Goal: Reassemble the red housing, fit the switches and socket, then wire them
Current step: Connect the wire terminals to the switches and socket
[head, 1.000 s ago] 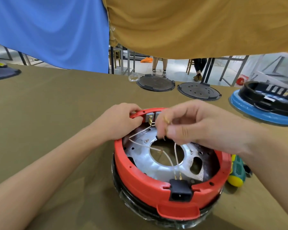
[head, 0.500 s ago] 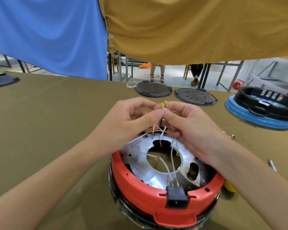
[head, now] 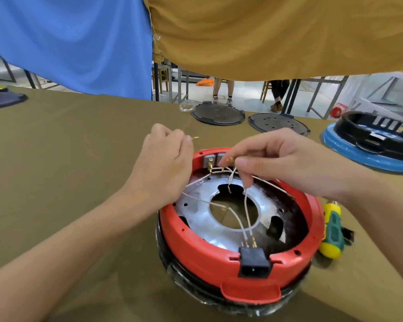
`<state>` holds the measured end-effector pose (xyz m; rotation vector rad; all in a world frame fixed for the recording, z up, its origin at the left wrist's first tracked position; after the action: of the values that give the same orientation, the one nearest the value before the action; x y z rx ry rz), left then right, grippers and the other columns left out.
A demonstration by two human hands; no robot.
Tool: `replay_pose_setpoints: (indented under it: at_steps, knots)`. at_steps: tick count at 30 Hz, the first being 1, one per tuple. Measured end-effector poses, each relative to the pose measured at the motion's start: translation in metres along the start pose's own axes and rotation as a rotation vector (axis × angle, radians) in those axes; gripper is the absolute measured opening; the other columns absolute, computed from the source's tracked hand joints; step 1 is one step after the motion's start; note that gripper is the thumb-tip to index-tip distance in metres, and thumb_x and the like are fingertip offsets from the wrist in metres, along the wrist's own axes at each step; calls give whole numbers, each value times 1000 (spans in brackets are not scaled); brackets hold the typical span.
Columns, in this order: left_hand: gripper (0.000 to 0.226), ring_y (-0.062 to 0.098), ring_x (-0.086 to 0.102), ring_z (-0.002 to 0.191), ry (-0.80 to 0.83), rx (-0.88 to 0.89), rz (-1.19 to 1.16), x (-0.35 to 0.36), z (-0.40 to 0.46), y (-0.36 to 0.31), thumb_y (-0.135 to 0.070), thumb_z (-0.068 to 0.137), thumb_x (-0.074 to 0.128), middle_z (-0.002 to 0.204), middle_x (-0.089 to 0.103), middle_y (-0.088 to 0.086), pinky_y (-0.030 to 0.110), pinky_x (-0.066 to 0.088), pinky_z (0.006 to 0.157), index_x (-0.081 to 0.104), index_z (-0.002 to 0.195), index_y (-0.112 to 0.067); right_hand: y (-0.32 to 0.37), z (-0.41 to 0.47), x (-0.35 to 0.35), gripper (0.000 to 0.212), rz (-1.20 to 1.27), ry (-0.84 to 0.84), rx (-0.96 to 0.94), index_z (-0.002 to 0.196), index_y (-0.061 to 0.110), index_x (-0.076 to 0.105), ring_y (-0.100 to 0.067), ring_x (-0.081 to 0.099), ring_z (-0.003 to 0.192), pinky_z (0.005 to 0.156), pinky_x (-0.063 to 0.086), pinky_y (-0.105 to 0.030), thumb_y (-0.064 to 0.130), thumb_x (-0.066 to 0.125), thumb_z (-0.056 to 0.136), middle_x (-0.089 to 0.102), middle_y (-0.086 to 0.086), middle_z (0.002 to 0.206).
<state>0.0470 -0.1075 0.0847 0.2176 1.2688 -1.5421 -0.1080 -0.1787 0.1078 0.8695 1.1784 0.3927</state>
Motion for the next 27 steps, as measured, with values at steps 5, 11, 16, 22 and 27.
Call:
replay_pose_setpoints:
  at_steps: [5, 11, 16, 22, 27]
  knots:
    - [24, 13, 43, 67, 313, -79, 152, 26, -7, 15, -30, 93, 55, 88, 42, -2, 24, 27, 53, 35, 87, -18, 6, -5, 20, 4, -135, 221, 13, 93, 20, 71, -23, 66, 78, 78, 53, -43, 21, 68, 91, 72, 0, 83]
    - [27, 31, 63, 85, 301, -60, -224, 23, 13, 26, 3, 93, 50, 105, 68, 14, 49, 51, 82, 34, 86, -18, 29, -8, 35, 4, -233, 247, -104, 90, 25, 74, -10, 67, 92, 84, 50, -25, 24, 71, 88, 70, 10, 91]
    - [38, 22, 59, 82, 443, -60, -527, 35, 18, 25, 12, 93, 52, 113, 71, 19, 43, 50, 80, 27, 87, -16, 37, -7, 55, 6, -321, 247, -163, 87, 36, 72, -1, 59, 99, 85, 41, -14, 30, 71, 87, 62, 19, 95]
    - [39, 22, 60, 84, 437, -79, -585, 41, 21, 32, 11, 93, 52, 112, 71, 20, 36, 49, 81, 28, 84, -17, 32, -4, 71, 8, -345, 288, -136, 87, 39, 71, 2, 58, 95, 82, 42, -15, 32, 68, 88, 55, 22, 95]
    - [38, 22, 59, 85, 436, -92, -581, 41, 21, 33, 9, 93, 54, 112, 70, 21, 43, 48, 87, 28, 83, -18, 31, -5, 69, 14, -335, 289, -118, 83, 41, 71, -2, 59, 90, 79, 42, -13, 28, 71, 87, 54, 21, 95]
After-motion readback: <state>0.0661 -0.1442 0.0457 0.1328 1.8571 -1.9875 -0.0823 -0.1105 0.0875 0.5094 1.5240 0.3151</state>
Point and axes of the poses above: each hand's wrist, its own z-axis towards the middle knuckle, its own x-axis out of the palm, y = z × x, the point moved 7 cm from there along z, towards the middle knuckle
